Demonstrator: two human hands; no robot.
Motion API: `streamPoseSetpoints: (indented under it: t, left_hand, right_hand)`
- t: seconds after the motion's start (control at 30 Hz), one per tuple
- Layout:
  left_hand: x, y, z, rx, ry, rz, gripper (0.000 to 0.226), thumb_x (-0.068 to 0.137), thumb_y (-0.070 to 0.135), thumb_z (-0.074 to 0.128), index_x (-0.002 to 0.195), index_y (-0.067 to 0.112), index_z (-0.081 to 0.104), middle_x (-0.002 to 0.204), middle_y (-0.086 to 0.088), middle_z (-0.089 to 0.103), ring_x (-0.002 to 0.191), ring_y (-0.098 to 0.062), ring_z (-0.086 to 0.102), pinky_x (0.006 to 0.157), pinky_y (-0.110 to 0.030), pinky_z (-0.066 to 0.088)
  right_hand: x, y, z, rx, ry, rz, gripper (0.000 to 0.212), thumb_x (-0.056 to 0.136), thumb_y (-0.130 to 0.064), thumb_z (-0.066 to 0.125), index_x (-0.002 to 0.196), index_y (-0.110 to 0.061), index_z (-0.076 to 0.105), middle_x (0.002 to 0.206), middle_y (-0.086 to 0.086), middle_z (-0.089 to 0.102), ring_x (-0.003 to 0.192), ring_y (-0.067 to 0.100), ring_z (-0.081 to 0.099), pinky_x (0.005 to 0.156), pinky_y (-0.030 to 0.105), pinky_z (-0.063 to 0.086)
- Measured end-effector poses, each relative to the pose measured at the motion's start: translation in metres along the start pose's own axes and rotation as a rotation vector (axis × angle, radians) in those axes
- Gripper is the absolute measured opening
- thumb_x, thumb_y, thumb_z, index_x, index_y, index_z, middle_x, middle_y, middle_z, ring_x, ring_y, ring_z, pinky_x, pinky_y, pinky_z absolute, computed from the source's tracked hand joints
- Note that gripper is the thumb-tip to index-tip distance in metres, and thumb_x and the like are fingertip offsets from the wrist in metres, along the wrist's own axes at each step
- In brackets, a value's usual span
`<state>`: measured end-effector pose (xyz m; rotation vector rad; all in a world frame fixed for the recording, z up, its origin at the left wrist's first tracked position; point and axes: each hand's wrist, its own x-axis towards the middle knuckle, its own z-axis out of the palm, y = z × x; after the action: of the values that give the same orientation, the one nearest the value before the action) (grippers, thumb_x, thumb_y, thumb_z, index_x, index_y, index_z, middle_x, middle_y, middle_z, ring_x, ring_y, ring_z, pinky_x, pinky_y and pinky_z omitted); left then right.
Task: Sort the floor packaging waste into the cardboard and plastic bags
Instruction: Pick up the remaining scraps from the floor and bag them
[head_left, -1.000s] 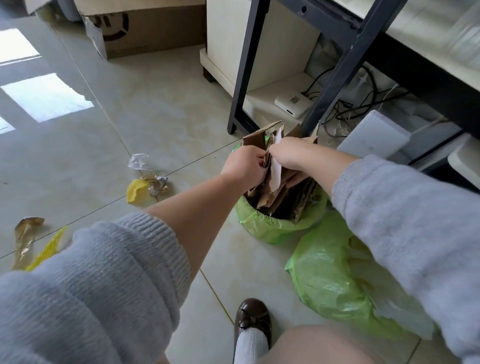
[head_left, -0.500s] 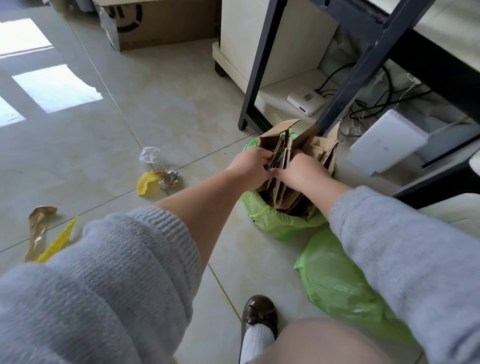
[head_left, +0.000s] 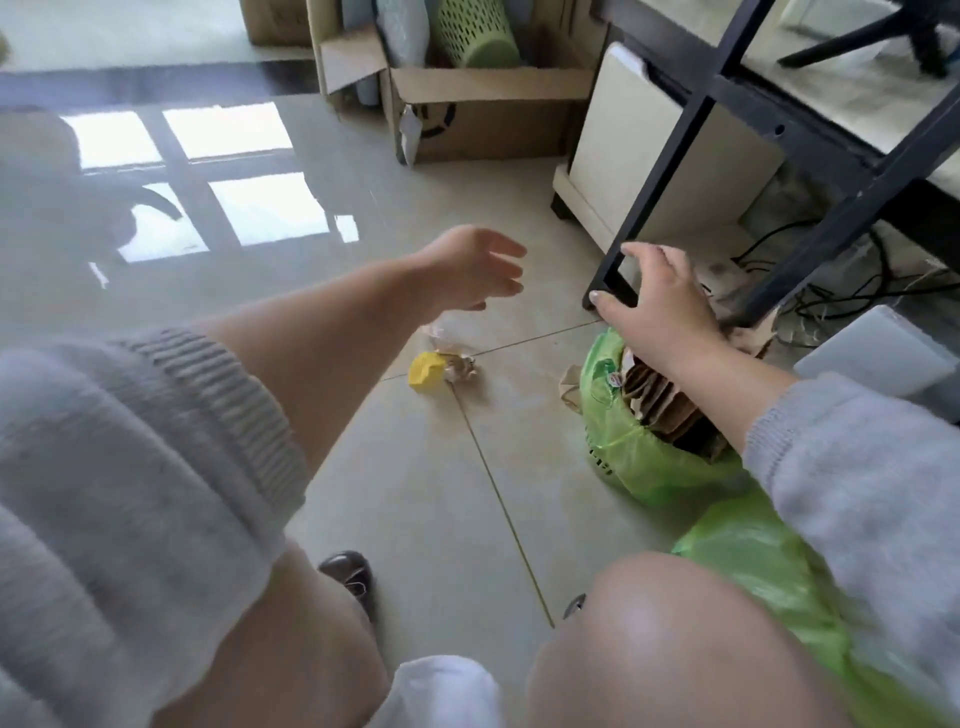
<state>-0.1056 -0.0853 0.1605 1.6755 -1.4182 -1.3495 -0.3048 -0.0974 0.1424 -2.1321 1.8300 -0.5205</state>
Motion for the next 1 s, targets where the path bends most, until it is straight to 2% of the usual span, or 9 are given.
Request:
streamPoseSetpoints:
  t: [0.1, 0.17, 0.3, 0.47, 0.67, 0.77, 0.83, 0.9, 1.0]
  left_hand:
    - [-0.026, -0.026, -0.054, 0.054, 0.01, -0.066, 0.041, 0.098, -0.003, 0.03, 0.133, 0.009, 0.046, 0.134, -0.012, 0.055, 0.125, -0.023, 0.05, 0.08, -0.025, 0.047]
    - [-0.039, -0.052, -0.086, 0.135, 0.093, -0.095, 0.038, 0.096, -0.001, 0.043, 0.13, 0.012, 0.051, 0.128, -0.009, 0.059, 0.114, -0.019, 0.057, 0.075, -0.02, 0.05]
    - [-0.056, -0.107, -0.135, 0.17, 0.214, -0.149, 0.039, 0.086, 0.01, 0.063, 0.124, 0.018, 0.056, 0.118, -0.003, 0.064, 0.107, -0.019, 0.06, 0.089, -0.032, 0.051]
    - [-0.047, -0.155, -0.157, 0.127, 0.21, -0.208, 0.039, 0.085, 0.012, 0.065, 0.122, 0.02, 0.058, 0.113, 0.0, 0.065, 0.099, -0.016, 0.061, 0.08, -0.026, 0.052]
    - [0.027, -0.177, -0.124, 0.128, 0.164, -0.214, 0.037, 0.083, 0.015, 0.066, 0.118, 0.024, 0.06, 0.111, 0.003, 0.067, 0.104, -0.021, 0.064, 0.09, -0.035, 0.053]
    - [0.065, -0.182, -0.093, 0.129, 0.085, -0.173, 0.036, 0.082, 0.012, 0.067, 0.116, 0.023, 0.061, 0.11, 0.003, 0.068, 0.1, -0.018, 0.064, 0.078, -0.028, 0.052]
    - [0.088, -0.187, -0.075, 0.191, 0.011, -0.153, 0.036, 0.082, 0.01, 0.066, 0.116, 0.021, 0.061, 0.11, 0.002, 0.067, 0.098, -0.016, 0.064, 0.078, -0.026, 0.051]
    - [0.11, -0.194, -0.062, 0.3, -0.07, -0.135, 0.037, 0.083, 0.01, 0.065, 0.118, 0.019, 0.06, 0.113, 0.002, 0.066, 0.1, -0.016, 0.064, 0.089, -0.031, 0.051]
    - [0.141, -0.206, -0.052, 0.472, -0.163, -0.1, 0.037, 0.084, 0.012, 0.062, 0.12, 0.019, 0.059, 0.119, 0.003, 0.063, 0.107, -0.015, 0.061, 0.092, -0.026, 0.047]
  right_hand:
    - [-0.003, -0.043, 0.03, -0.017, -0.124, -0.092, 0.055, 0.088, -0.036, 0.057, 0.137, -0.019, 0.039, 0.143, 0.01, 0.033, 0.129, 0.028, 0.038, 0.103, 0.037, 0.034]
    - [-0.001, -0.066, 0.053, -0.066, -0.237, -0.166, 0.054, 0.087, -0.037, 0.057, 0.136, -0.02, 0.04, 0.144, 0.008, 0.033, 0.129, 0.027, 0.04, 0.103, 0.036, 0.034]
    - [0.008, -0.104, 0.087, -0.158, -0.432, -0.239, 0.052, 0.087, -0.039, 0.057, 0.135, -0.022, 0.042, 0.146, 0.006, 0.032, 0.129, 0.025, 0.042, 0.103, 0.034, 0.035]
    - [0.04, -0.109, 0.112, -0.213, -0.491, -0.231, 0.047, 0.089, -0.037, 0.055, 0.133, -0.023, 0.044, 0.145, 0.006, 0.032, 0.126, 0.025, 0.044, 0.099, 0.035, 0.037]
    - [0.086, -0.042, 0.128, -0.169, -0.349, 0.013, 0.041, 0.093, -0.028, 0.049, 0.133, -0.021, 0.045, 0.142, 0.01, 0.037, 0.122, 0.03, 0.046, 0.099, 0.035, 0.037]
    - [0.104, 0.001, 0.149, -0.113, -0.333, 0.206, 0.042, 0.094, -0.025, 0.048, 0.135, -0.02, 0.043, 0.141, 0.014, 0.038, 0.122, 0.03, 0.046, 0.097, 0.032, 0.037]
    - [0.112, 0.024, 0.171, -0.061, -0.336, 0.315, 0.043, 0.093, -0.025, 0.048, 0.135, -0.02, 0.043, 0.14, 0.014, 0.041, 0.116, 0.031, 0.05, 0.088, 0.03, 0.038]
    - [0.118, 0.041, 0.199, -0.01, -0.353, 0.404, 0.045, 0.092, -0.025, 0.049, 0.136, -0.02, 0.042, 0.137, 0.016, 0.043, 0.111, 0.032, 0.054, 0.083, 0.029, 0.039]
    - [0.119, 0.061, 0.237, 0.014, -0.359, 0.509, 0.054, 0.09, -0.024, 0.052, 0.141, -0.019, 0.036, 0.144, 0.015, 0.032, 0.121, 0.032, 0.047, 0.094, 0.03, 0.038]
